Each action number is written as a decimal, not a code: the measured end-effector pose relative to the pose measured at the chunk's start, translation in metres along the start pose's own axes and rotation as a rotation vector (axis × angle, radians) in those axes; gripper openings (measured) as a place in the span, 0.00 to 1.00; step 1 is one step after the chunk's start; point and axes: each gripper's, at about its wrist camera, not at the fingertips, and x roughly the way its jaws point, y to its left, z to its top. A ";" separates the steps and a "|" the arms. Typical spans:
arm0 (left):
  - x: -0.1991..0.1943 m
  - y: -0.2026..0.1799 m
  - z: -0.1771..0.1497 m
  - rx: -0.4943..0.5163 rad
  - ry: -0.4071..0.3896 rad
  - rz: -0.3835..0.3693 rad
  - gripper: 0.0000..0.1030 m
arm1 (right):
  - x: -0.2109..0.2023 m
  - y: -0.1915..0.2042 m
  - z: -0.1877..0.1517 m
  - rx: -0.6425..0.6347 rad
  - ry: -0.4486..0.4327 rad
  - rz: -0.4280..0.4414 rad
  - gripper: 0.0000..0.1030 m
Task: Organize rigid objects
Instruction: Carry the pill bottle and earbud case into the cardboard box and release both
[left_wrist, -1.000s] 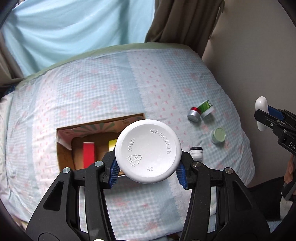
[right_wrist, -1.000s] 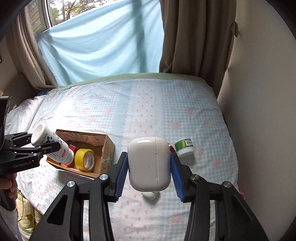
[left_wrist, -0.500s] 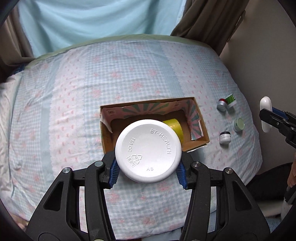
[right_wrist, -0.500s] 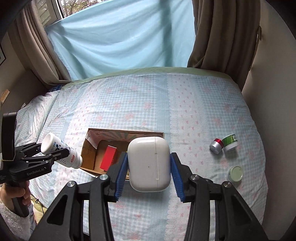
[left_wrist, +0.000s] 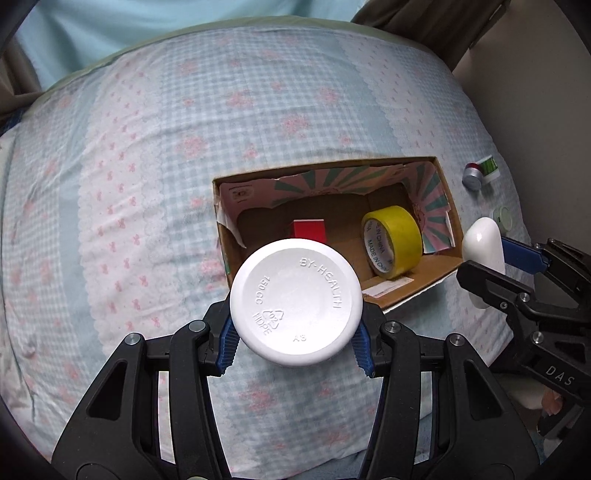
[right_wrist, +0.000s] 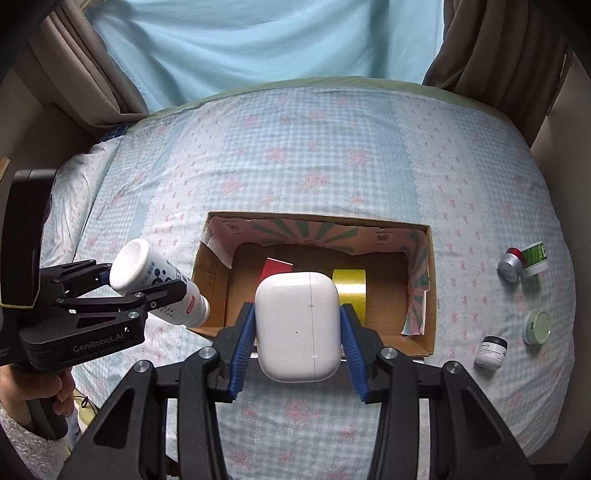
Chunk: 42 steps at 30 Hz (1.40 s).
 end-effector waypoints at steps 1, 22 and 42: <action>0.007 0.002 0.004 0.000 0.016 0.001 0.45 | 0.011 0.003 0.000 -0.010 0.012 0.002 0.40; 0.097 0.000 0.055 0.150 0.205 0.052 0.90 | 0.132 0.006 0.011 -0.051 0.199 0.064 0.41; 0.012 0.016 0.022 0.018 0.033 0.019 1.00 | 0.069 0.000 -0.013 -0.038 0.076 0.020 1.00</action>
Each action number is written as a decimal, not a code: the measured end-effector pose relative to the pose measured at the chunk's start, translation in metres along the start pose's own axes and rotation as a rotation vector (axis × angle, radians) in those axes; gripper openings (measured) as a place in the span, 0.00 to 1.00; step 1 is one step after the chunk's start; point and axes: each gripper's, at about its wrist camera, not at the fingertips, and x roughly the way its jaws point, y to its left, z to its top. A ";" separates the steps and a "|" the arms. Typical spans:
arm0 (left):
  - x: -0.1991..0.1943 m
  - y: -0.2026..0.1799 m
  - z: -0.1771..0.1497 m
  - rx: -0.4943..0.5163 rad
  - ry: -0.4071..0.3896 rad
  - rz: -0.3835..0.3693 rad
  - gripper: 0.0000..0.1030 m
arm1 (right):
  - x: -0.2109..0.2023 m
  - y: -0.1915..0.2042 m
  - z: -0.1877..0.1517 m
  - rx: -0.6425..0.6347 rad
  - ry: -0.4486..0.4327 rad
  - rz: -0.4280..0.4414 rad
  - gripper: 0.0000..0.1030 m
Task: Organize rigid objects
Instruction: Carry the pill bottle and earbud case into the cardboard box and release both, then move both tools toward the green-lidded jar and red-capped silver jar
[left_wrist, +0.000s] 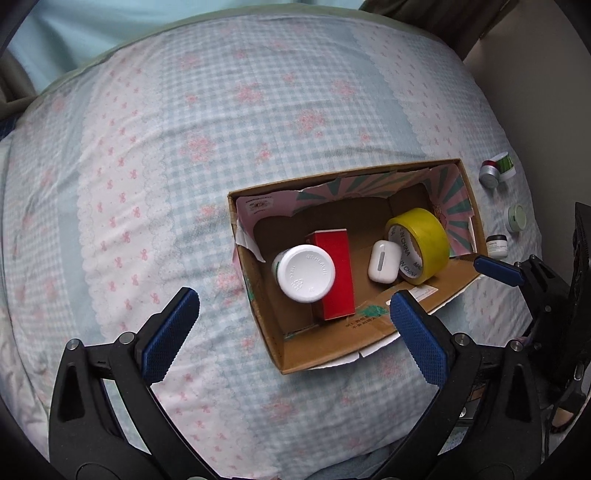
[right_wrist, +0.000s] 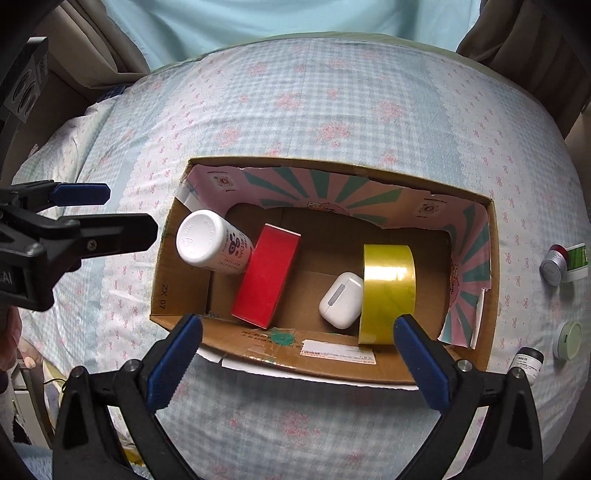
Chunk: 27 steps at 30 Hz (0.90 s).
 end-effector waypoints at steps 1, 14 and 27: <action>-0.005 -0.002 -0.004 -0.002 -0.008 0.003 1.00 | -0.006 0.001 -0.002 -0.001 -0.010 -0.002 1.00; -0.094 -0.043 -0.053 0.008 -0.187 0.081 1.00 | -0.095 -0.007 -0.024 0.020 -0.133 -0.024 1.00; -0.128 -0.133 -0.086 0.030 -0.289 -0.014 1.00 | -0.184 -0.089 -0.082 0.206 -0.183 -0.145 1.00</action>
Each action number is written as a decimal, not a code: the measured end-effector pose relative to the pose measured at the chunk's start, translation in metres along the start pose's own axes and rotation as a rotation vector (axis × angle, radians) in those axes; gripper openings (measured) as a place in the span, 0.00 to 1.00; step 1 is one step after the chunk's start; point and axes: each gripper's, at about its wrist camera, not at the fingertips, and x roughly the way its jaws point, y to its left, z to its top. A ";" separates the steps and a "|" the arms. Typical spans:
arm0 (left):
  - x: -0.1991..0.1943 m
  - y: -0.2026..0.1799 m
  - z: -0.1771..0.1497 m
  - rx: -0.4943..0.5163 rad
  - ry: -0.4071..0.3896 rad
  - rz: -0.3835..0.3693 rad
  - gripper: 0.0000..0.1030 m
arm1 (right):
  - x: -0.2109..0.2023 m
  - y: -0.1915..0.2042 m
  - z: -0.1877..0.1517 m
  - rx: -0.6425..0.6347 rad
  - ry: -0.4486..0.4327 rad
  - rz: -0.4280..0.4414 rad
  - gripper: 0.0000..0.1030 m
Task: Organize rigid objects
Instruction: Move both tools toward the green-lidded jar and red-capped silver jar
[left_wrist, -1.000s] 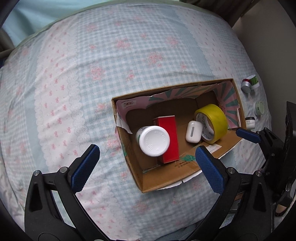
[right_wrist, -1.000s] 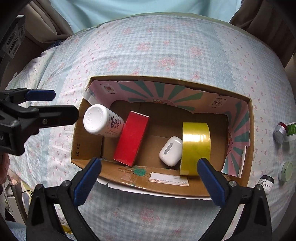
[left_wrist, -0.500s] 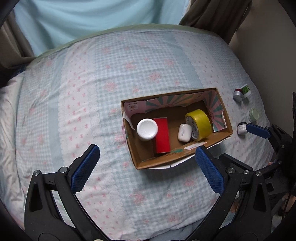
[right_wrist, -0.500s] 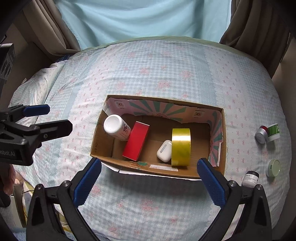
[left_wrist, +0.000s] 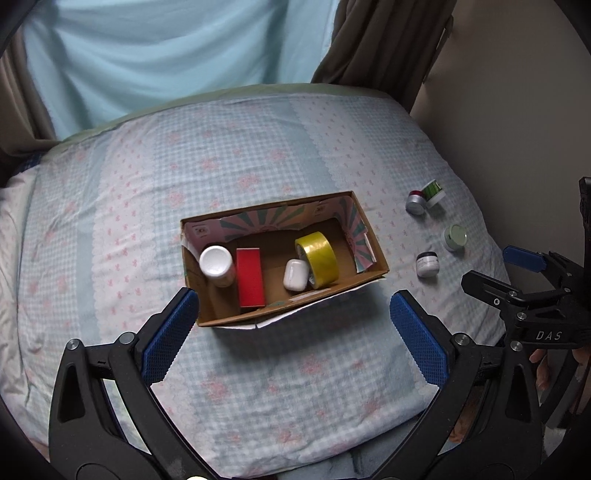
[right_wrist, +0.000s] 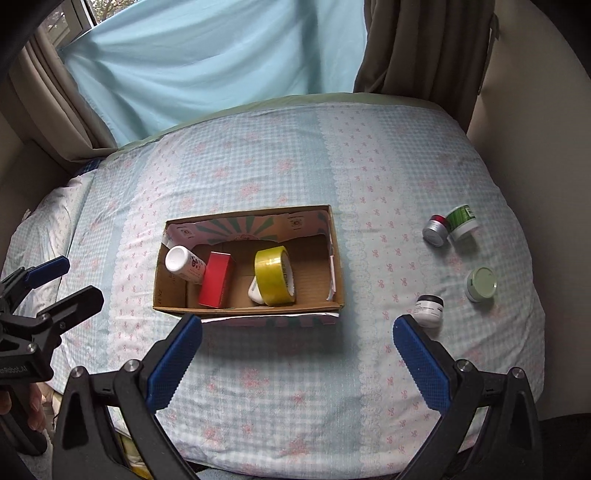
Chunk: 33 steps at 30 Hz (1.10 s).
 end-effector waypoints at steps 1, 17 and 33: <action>0.001 -0.008 0.000 -0.004 0.001 -0.007 1.00 | -0.005 -0.011 -0.002 0.009 -0.005 -0.014 1.00; 0.054 -0.171 0.022 -0.102 -0.015 0.056 1.00 | -0.015 -0.230 0.013 0.041 -0.038 -0.041 1.00; 0.168 -0.281 0.079 -0.009 0.063 0.052 1.00 | 0.067 -0.339 0.088 0.021 0.056 0.109 1.00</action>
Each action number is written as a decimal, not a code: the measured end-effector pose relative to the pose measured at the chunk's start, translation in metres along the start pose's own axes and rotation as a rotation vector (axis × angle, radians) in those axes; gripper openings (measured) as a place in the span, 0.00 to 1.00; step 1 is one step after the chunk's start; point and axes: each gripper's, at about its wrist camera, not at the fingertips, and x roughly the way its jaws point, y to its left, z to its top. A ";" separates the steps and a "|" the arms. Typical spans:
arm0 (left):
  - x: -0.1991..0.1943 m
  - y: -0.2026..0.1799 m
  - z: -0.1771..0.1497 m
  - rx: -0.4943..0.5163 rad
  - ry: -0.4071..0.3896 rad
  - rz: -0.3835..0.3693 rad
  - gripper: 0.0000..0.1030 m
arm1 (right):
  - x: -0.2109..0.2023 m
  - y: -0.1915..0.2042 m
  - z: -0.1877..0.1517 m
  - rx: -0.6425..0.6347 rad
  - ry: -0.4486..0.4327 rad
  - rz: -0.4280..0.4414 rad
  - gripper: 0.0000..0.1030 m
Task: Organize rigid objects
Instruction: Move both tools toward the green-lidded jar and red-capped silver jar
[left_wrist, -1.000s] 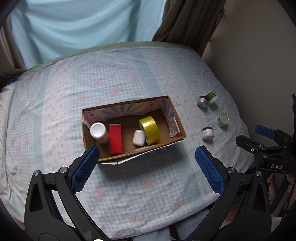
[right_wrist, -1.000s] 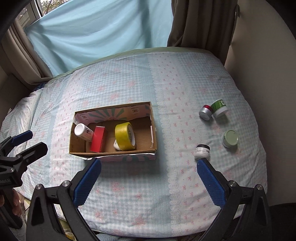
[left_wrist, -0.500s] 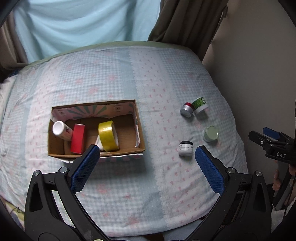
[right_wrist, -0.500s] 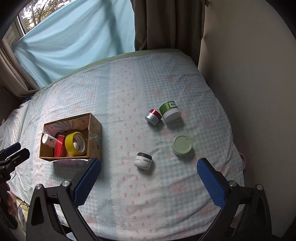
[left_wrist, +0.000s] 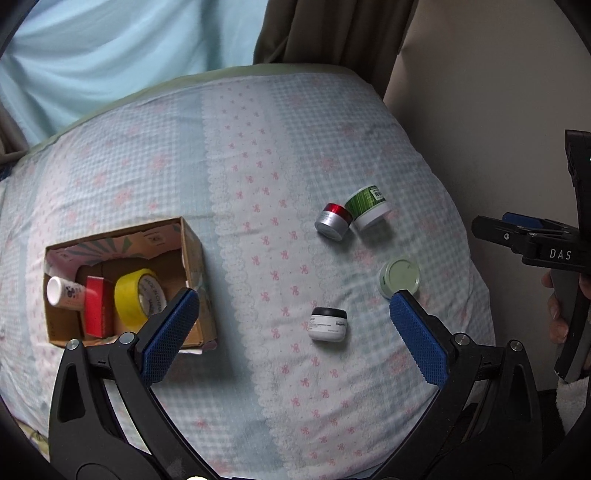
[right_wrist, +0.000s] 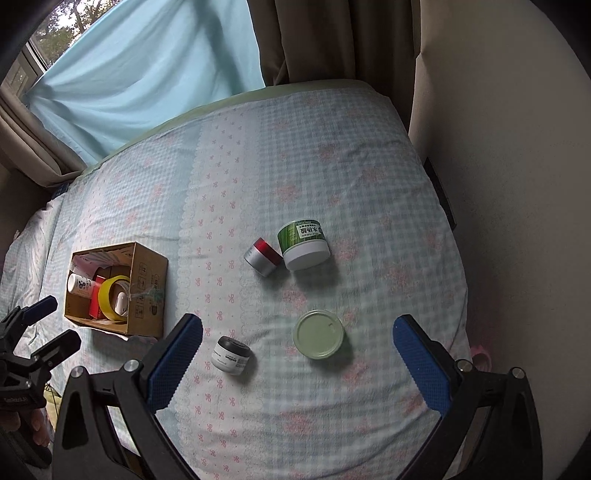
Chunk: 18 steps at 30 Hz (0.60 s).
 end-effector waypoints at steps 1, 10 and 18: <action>0.010 -0.003 0.005 0.015 0.005 -0.005 1.00 | 0.007 -0.004 0.004 0.009 0.007 0.013 1.00; 0.121 -0.023 0.052 0.139 0.098 -0.042 1.00 | 0.088 -0.029 0.045 0.007 0.103 0.106 1.00; 0.221 -0.038 0.069 0.245 0.177 -0.101 0.99 | 0.175 -0.042 0.070 -0.057 0.240 0.215 1.00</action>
